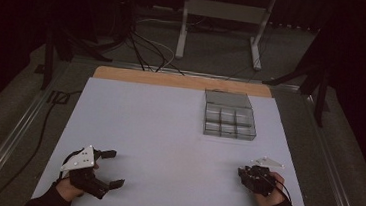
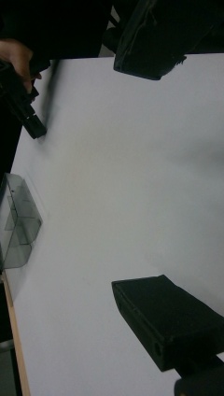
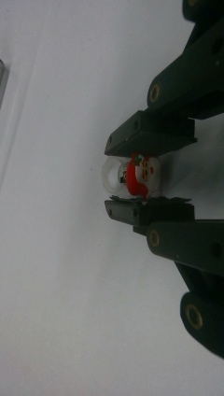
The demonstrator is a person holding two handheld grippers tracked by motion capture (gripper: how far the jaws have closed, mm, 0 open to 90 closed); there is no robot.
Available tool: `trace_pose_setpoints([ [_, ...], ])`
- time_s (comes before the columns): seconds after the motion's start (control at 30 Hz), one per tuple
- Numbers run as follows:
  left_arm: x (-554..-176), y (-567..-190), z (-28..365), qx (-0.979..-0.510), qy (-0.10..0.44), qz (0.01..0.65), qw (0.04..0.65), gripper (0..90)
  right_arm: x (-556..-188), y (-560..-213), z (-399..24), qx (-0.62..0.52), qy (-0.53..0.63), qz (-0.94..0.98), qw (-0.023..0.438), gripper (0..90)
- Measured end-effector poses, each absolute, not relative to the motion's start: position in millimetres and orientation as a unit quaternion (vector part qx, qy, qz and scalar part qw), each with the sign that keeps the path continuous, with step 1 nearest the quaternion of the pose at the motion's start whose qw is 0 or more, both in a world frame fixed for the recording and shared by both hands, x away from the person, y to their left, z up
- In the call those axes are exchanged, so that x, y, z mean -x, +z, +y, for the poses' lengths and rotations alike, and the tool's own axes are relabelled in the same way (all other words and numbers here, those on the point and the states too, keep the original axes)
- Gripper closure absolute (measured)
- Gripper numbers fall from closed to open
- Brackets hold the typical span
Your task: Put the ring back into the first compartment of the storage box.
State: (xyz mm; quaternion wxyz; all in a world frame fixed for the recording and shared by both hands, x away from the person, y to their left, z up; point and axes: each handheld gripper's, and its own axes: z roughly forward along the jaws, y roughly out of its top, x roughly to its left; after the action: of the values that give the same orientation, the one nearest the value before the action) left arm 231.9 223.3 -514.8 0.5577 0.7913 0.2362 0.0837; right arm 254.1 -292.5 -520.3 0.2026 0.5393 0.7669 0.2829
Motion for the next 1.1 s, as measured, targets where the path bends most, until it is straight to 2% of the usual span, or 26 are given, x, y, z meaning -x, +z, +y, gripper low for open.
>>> trace_pose_setpoints([
  [0.33,-232,-515,223,-0.792,0.083,0.237,0.557,0.5,-253,-517,-292,-0.540,0.278,0.767,0.205,70.7],
  [1.1,-233,-515,223,-0.791,0.085,0.239,0.557,0.5,-248,-507,-282,-0.516,0.295,0.781,0.191,71.4],
])
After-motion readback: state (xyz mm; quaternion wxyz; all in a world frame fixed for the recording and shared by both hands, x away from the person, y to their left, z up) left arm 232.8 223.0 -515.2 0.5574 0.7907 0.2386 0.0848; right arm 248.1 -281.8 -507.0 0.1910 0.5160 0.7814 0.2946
